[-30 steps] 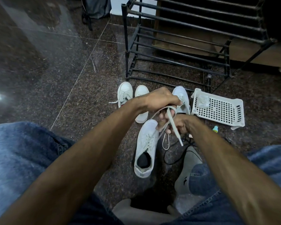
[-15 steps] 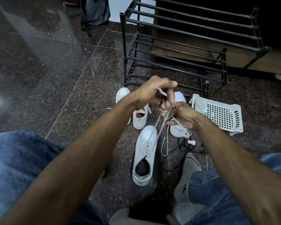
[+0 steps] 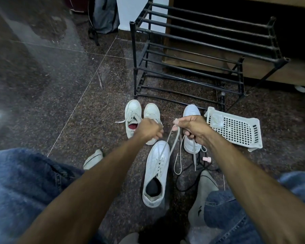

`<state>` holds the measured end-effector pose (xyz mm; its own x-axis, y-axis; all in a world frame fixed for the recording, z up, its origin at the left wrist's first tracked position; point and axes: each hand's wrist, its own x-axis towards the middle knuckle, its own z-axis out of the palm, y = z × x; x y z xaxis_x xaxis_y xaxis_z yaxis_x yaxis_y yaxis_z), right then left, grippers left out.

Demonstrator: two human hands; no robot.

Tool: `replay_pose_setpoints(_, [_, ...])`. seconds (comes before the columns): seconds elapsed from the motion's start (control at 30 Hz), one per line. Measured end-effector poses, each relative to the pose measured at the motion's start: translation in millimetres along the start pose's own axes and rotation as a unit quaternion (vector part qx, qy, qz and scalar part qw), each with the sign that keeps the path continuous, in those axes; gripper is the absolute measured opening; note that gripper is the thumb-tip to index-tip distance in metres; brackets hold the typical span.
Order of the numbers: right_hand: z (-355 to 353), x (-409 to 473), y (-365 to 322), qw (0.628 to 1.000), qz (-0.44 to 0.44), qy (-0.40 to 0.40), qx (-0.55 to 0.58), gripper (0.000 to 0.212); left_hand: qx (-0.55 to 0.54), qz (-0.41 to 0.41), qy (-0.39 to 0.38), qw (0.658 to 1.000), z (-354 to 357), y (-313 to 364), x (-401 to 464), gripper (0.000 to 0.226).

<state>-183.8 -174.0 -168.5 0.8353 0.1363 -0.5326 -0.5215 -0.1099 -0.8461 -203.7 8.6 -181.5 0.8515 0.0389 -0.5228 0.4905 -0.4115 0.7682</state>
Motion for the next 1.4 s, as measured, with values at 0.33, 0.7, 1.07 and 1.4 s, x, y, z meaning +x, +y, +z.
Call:
replay_pose_setpoints(0.33, [7.4, 3.2, 5.7, 0.994, 0.101, 0.012, -0.042, 0.009, -0.145, 0.092, -0.119, 0.978, 31.4, -14.6, -18.1, 0.032])
replay_pose_setpoints(0.7, [-35.2, 19.6, 29.1, 0.853, -0.019, 0.109, -0.509, 0.021, 0.335, 0.007, 0.03, 0.942, -43.3, -60.0, 28.5, 0.019])
replay_pose_setpoints(1.07, [-52.0, 9.7, 89.0, 0.668, 0.063, 0.075, -0.738, 0.027, 0.525, -0.124, -0.028, 0.842, -45.4, -133.7, 24.6, 0.036])
replay_pose_setpoints(1.4, [47.4, 9.5, 164.6, 0.8, 0.008, -0.092, -0.593, 0.024, 0.341, 0.008, -0.155, 0.927, 44.5, -171.6, 14.9, 0.026])
